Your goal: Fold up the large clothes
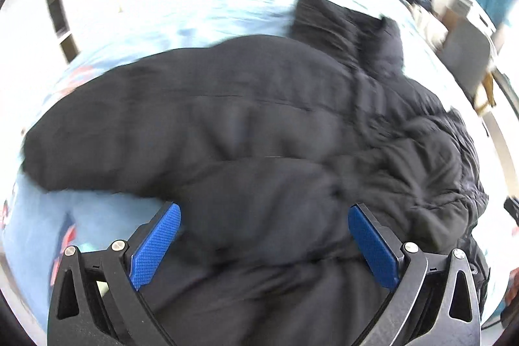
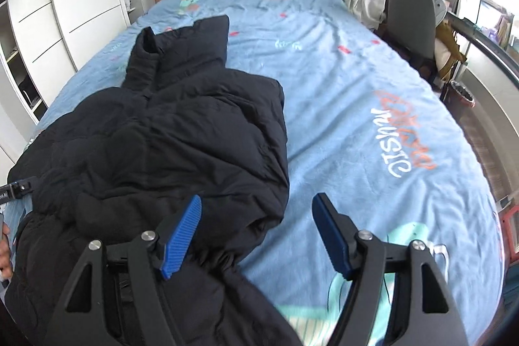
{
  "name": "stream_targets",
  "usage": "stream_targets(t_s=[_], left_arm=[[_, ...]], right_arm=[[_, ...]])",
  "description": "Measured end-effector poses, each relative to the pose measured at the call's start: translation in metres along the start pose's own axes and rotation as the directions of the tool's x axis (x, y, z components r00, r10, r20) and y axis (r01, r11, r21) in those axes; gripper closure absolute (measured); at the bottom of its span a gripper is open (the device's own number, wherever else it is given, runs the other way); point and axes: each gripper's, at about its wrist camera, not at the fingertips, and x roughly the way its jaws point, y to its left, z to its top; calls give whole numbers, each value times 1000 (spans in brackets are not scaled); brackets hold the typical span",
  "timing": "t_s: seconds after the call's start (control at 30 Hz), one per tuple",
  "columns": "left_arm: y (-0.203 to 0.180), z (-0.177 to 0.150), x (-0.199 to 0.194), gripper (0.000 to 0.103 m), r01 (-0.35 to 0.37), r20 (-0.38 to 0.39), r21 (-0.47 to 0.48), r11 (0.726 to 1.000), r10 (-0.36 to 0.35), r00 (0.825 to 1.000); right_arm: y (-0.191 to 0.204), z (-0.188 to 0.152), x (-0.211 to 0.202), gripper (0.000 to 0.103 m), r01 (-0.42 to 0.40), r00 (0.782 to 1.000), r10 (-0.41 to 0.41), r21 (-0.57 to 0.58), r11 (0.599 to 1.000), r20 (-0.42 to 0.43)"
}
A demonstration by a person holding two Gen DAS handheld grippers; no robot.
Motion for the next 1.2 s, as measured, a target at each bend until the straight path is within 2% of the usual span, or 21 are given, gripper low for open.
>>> stream_targets(t_s=[0.17,0.27,0.33,0.5,0.63,0.73,0.83,0.9,0.93,0.97,1.1,1.2], left_arm=[[97,-6,-12,1,-9,1,-156,988,9,1000],[158,-14,-12,1,-10,-4,-272,962,9,1000],[198,-18,-9,1,-10,-4,-351,936,9,1000],[273,-27,5,2,-25,-10,-484,875,23,1000],[324,-29,22,5,-12,-4,-589,808,12,1000],[353,-27,32,5,41,33,-656,754,-25,999],[373,-23,42,7,125,92,-723,680,-85,992],[378,-20,50,11,186,131,-752,633,-133,982],[382,-20,55,15,217,150,-769,602,-160,976],[383,-20,57,20,232,158,-777,584,-176,972],[385,-20,63,26,267,184,-793,547,-203,962],[386,-21,62,36,301,212,-803,514,-225,951]], right_arm=[[17,-8,-29,33,-9,1000,9,30,1000,22],[24,-13,-43,33,-5,1000,3,49,999,27],[26,-17,-51,33,4,1000,-6,57,998,25],[24,-27,-61,33,51,999,-51,94,994,-4],[16,-32,-68,33,86,996,-84,140,986,-18],[12,-34,-73,33,117,993,-114,162,980,-27],[7,-36,-77,33,146,989,-141,177,973,-38],[5,-40,-80,33,166,986,-160,185,969,-44],[4,-41,-81,33,174,985,-167,187,967,-49],[2,-42,-81,33,181,983,-174,189,965,-54],[-2,-46,-83,33,199,980,-190,203,959,-62],[-6,-48,-84,33,207,978,-197,210,956,-64]])
